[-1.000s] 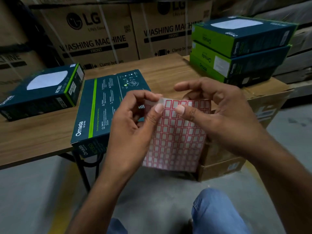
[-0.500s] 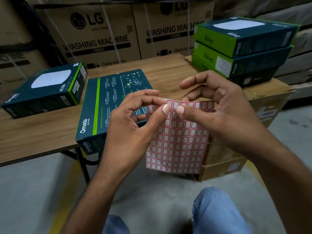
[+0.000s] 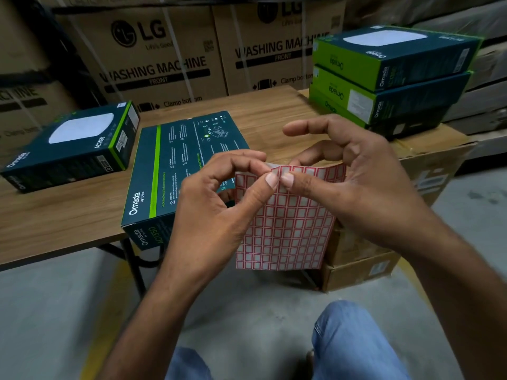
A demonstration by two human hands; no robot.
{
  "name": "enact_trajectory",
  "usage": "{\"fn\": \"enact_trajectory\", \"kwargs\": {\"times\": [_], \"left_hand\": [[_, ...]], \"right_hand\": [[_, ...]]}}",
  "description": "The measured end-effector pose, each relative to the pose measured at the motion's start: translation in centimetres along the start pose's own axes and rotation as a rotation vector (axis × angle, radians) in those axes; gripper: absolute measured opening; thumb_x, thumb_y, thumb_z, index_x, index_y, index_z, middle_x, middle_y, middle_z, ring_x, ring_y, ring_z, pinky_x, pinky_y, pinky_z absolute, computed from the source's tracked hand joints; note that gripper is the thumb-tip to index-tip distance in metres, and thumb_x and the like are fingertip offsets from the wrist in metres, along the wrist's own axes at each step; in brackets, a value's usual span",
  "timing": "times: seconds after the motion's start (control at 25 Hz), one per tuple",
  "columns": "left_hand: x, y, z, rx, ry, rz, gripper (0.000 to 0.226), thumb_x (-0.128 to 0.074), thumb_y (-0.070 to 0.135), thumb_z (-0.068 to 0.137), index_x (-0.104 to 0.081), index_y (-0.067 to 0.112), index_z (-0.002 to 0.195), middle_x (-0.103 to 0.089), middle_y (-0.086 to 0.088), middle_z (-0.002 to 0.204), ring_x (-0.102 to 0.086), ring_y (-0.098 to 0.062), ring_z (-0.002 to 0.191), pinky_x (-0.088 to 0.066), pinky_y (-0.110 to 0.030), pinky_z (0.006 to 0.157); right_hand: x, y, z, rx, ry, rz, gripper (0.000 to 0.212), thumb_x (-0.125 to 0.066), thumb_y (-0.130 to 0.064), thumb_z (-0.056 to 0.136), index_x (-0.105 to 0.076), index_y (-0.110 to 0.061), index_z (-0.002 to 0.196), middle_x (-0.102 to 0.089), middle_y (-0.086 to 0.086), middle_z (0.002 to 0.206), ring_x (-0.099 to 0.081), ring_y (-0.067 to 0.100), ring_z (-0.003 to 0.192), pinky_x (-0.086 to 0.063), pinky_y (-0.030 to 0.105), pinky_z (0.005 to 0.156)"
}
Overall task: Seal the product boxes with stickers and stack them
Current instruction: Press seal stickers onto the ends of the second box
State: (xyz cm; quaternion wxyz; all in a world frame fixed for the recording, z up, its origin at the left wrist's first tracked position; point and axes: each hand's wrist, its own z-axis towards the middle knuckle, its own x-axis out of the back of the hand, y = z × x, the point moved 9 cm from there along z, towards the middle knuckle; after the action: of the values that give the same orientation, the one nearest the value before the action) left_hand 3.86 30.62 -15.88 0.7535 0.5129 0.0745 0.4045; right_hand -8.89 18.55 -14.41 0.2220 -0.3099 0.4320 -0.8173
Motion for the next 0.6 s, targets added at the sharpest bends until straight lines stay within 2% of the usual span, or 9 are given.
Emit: {"fn": "enact_trajectory", "kwargs": {"times": [0.12,0.24,0.4,0.52,0.6], "left_hand": [[0.0,-0.1,0.0,-0.006,-0.003,0.02,0.013,-0.071,0.045,0.087,-0.071,0.034,0.093,-0.07,0.016,0.122,-0.063,0.0,0.12,-0.06,-0.024,0.086],[-0.1,-0.4,0.0,-0.014,0.004,0.002,0.004,-0.073,0.032,0.092,-0.071,0.03,0.093,-0.071,0.012,0.121,-0.065,-0.003,0.118,-0.059,-0.022,0.088],[-0.8,-0.5,-0.4,-0.001,0.011,-0.107,0.003,-0.072,0.02,0.096,-0.069,0.023,0.095,-0.072,0.006,0.119,-0.069,-0.005,0.111,-0.058,-0.021,0.081],[-0.6,-1.2,-0.5,0.047,0.071,-0.203,0.002,-0.069,0.023,0.099,-0.069,0.022,0.097,-0.073,0.005,0.114,-0.07,-0.01,0.1,-0.059,-0.028,0.08],[-0.1,-1.8,-0.4,0.101,0.113,-0.273,0.004,-0.07,0.027,0.098,-0.069,0.024,0.096,-0.074,0.005,0.114,-0.071,-0.018,0.1,-0.061,-0.036,0.081]], "right_hand": [[-0.1,0.1,-0.1,-0.003,-0.002,0.005,0.054,-0.084,-0.019,0.085,-0.06,-0.03,0.133,-0.077,-0.008,0.092,-0.076,0.005,0.084,-0.059,0.019,0.068],[-0.2,0.2,-0.2,-0.005,-0.008,0.0,0.057,-0.084,-0.019,0.085,-0.059,-0.033,0.134,-0.076,-0.006,0.091,-0.076,0.007,0.082,-0.059,0.022,0.068],[-0.2,0.6,-0.1,-0.02,0.002,0.051,0.059,-0.086,-0.019,0.083,-0.06,-0.035,0.133,-0.076,-0.001,0.089,-0.076,0.011,0.082,-0.06,0.028,0.071],[-0.1,1.0,0.0,-0.033,0.025,0.071,0.059,-0.085,-0.01,0.083,-0.061,-0.035,0.131,-0.075,0.004,0.089,-0.076,0.015,0.083,-0.064,0.04,0.076],[0.4,1.5,0.0,-0.049,0.05,0.047,0.059,-0.084,-0.008,0.083,-0.061,-0.036,0.129,-0.075,0.003,0.09,-0.076,0.013,0.087,-0.064,0.043,0.078]]}}
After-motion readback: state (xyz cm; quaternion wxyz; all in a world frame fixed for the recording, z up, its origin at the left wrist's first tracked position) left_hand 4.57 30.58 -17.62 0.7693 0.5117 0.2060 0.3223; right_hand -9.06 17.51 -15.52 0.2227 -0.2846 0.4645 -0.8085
